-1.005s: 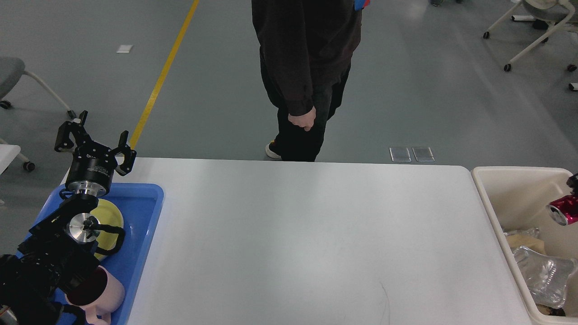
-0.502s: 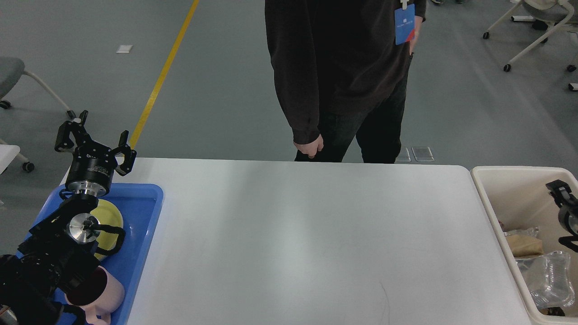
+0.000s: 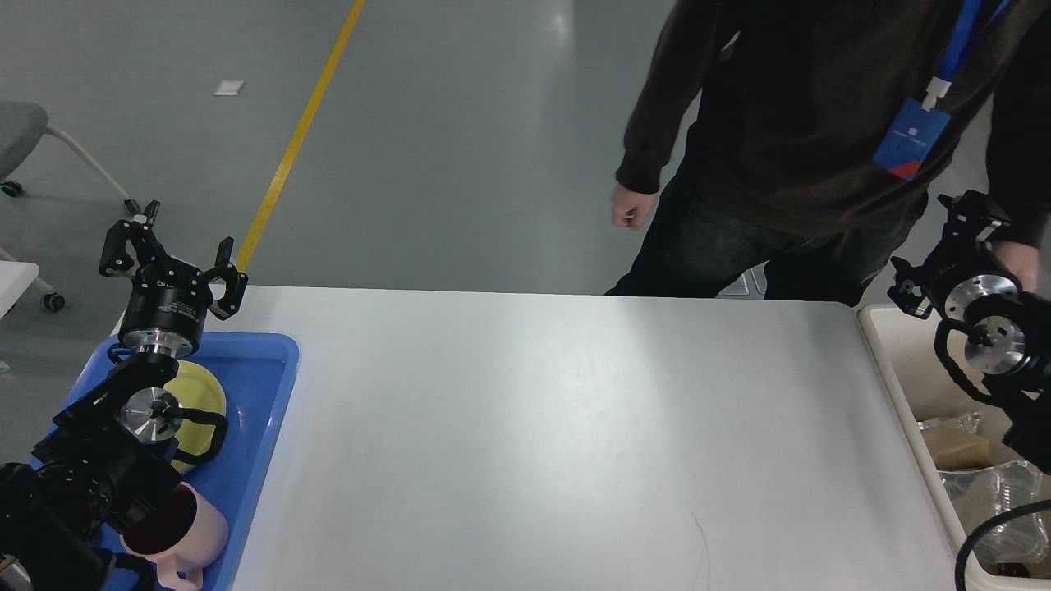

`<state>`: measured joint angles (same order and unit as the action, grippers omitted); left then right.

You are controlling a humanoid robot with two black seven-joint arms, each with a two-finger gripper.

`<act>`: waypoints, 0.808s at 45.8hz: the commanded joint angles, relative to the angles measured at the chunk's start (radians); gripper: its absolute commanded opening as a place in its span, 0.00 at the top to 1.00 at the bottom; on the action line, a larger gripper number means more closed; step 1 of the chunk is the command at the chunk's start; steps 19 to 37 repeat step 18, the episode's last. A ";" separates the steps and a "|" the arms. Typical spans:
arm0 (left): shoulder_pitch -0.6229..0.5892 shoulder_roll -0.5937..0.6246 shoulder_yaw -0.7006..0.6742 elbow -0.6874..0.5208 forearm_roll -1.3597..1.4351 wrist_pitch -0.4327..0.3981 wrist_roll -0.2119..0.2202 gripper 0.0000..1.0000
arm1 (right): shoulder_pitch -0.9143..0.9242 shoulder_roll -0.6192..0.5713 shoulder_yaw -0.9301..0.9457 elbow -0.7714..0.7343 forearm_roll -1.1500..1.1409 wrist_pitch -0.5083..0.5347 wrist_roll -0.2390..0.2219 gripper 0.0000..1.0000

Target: Tidy desktop

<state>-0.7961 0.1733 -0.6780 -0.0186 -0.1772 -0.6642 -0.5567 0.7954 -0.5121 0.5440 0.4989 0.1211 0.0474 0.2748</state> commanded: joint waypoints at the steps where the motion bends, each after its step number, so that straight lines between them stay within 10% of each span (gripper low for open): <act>1: 0.000 0.000 0.000 0.000 -0.001 0.000 0.000 0.04 | -0.034 0.009 0.034 0.052 0.000 0.003 0.142 0.00; 37: 0.000 0.000 0.000 -0.001 0.001 0.000 0.000 0.04 | -0.202 0.069 0.261 0.158 -0.017 0.081 0.182 0.00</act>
